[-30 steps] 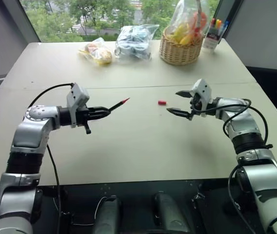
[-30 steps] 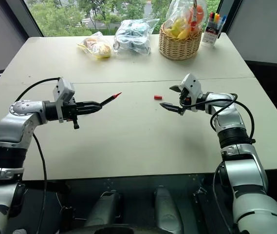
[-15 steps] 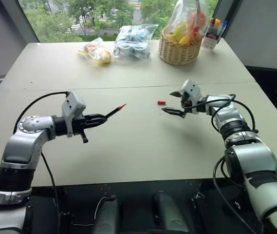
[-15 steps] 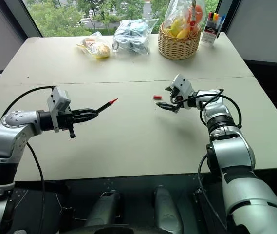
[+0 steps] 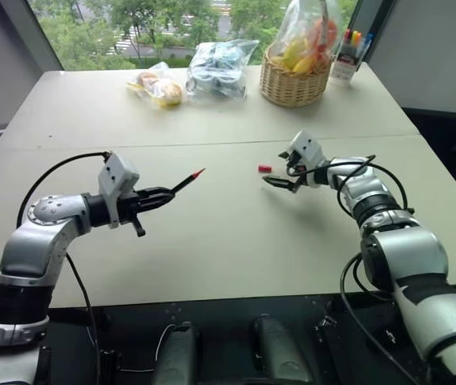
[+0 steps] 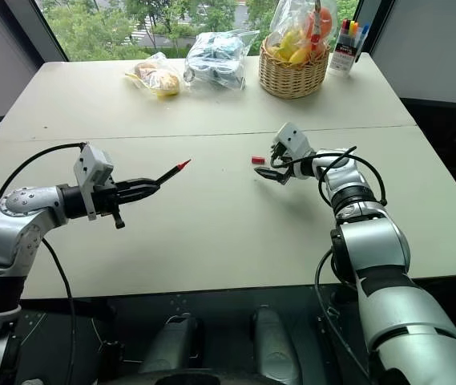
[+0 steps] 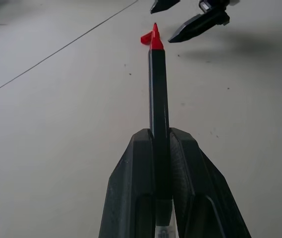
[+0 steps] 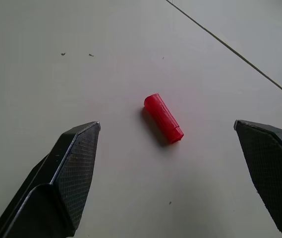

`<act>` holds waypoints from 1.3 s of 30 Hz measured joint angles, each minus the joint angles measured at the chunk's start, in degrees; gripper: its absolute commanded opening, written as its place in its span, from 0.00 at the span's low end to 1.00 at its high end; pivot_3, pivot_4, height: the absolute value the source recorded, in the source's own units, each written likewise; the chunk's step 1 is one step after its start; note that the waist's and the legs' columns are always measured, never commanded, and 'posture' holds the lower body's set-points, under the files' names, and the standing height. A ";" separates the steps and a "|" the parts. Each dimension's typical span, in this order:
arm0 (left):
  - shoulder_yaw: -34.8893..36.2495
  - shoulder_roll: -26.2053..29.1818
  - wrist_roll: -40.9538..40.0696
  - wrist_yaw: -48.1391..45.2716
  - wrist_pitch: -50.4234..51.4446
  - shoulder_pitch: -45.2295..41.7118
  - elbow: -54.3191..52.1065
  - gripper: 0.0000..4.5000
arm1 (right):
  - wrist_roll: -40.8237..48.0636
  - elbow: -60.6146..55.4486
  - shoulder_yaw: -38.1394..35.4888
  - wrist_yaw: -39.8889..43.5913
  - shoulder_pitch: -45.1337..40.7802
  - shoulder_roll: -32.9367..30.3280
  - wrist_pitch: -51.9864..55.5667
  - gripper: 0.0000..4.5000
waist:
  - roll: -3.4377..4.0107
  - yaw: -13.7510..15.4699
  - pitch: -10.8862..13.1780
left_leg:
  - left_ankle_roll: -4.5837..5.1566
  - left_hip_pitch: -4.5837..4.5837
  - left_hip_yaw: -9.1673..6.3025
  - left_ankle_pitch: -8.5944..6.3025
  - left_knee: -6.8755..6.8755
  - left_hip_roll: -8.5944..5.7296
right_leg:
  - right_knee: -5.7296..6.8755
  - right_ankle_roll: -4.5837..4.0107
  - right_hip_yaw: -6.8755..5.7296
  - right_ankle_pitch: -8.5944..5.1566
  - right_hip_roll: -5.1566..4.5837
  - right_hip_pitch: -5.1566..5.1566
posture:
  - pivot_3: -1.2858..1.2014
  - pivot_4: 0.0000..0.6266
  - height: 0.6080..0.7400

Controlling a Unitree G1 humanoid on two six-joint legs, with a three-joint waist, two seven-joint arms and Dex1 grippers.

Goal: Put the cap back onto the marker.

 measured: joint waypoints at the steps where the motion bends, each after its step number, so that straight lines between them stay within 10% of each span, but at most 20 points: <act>1: 0.00 0.01 -0.02 0.22 0.20 0.43 -0.28 0.00 | -0.08 0.09 0.00 -0.27 0.00 0.14 0.13 1.00 | 0.01 0.00 0.01 | 0.00 0.00 0.00 0.00 0.00 0.00 | 0.00 0.00 0.00 0.00 0.00 0.00 | 0.52 0.24 1.00; 26: 4.21 1.90 -3.65 4.48 3.59 7.46 -7.78 0.00 | -3.97 1.28 -1.23 -2.53 -1.05 2.61 3.05 1.00 | 0.01 -0.07 0.01 | 0.00 0.01 0.00 0.00 -0.02 0.00 | 0.00 0.00 0.01 0.00 0.00 0.00 | 0.52 0.24 1.00; 36: 6.80 3.41 -5.19 5.99 5.79 10.11 -11.09 0.00 | -4.06 1.33 -2.07 -2.89 -1.03 4.78 4.06 0.08 | 0.01 -0.12 0.01 | 0.00 0.02 0.00 0.00 -0.02 0.01 | 0.00 -0.01 0.01 0.00 0.01 0.00 | 0.52 0.24 1.00; 39: 7.30 3.79 -5.85 6.69 6.40 10.28 -11.78 0.00 | -4.10 1.34 -2.21 -3.55 -1.03 4.97 4.19 0.08 | 0.01 0.01 0.01 | 0.00 0.02 0.01 0.00 -0.02 -0.01 | 0.00 -0.01 0.01 0.00 -0.01 0.00 | 0.52 0.24 1.00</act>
